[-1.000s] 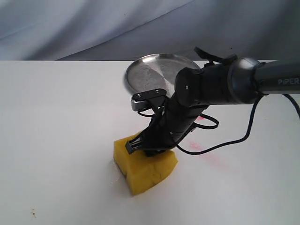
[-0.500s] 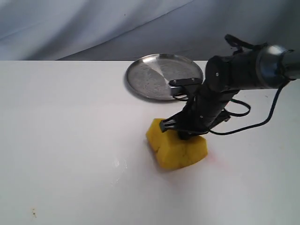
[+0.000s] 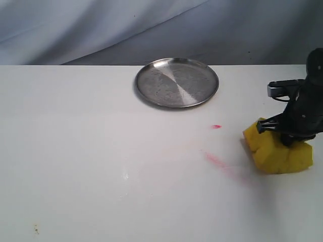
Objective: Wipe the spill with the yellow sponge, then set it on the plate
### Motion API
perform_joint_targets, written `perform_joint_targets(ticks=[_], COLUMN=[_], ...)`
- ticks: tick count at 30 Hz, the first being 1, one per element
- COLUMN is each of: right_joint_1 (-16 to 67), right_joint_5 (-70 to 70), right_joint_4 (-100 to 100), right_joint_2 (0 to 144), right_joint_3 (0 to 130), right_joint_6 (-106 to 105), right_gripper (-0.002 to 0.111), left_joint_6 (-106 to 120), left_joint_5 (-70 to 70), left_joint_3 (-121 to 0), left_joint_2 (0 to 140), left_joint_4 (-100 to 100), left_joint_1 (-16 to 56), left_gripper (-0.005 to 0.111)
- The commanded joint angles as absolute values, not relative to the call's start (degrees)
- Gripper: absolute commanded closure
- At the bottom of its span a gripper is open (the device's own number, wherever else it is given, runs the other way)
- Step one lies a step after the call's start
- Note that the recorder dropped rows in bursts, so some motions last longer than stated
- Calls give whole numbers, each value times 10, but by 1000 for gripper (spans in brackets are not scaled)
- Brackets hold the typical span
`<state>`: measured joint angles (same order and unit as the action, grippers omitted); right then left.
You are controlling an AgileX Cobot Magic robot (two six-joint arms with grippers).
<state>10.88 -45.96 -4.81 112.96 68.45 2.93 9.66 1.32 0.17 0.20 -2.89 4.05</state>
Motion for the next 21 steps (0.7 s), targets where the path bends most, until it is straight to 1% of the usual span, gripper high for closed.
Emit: perform_joint_targets(ticks=[1, 6, 8, 11, 14, 17, 19, 21], right_joint_1=[158, 312, 368, 421, 454, 469, 468, 459], right_joint_5=[-435, -367, -371, -393, -421, -441, -451, -456], right_joint_4=[77, 153, 183, 225, 279, 328, 324, 253], right_joint_2=[1108, 1114, 1131, 1155, 1184, 1210, 1225, 1232], right_joint_3=[634, 640, 675, 729, 781, 819, 835, 839], right_joint_6=[-68, -75, -77, -99, -136, -170, -170, -134], right_gripper=[108, 108, 108, 108, 108, 108, 108, 108], left_joint_6=[92, 92, 92, 92, 92, 92, 92, 92], left_joint_5=[11, 11, 11, 11, 11, 11, 11, 11], left_joint_3=[0, 0, 0, 0, 0, 0, 0, 0], left_joint_2=[0, 0, 0, 0, 0, 0, 0, 0], left_joint_4=[-24, -24, -24, -24, -24, -24, -24, -24], left_joint_1=[40, 40, 40, 40, 40, 40, 40, 40], left_gripper=[107, 107, 107, 107, 107, 107, 107, 107])
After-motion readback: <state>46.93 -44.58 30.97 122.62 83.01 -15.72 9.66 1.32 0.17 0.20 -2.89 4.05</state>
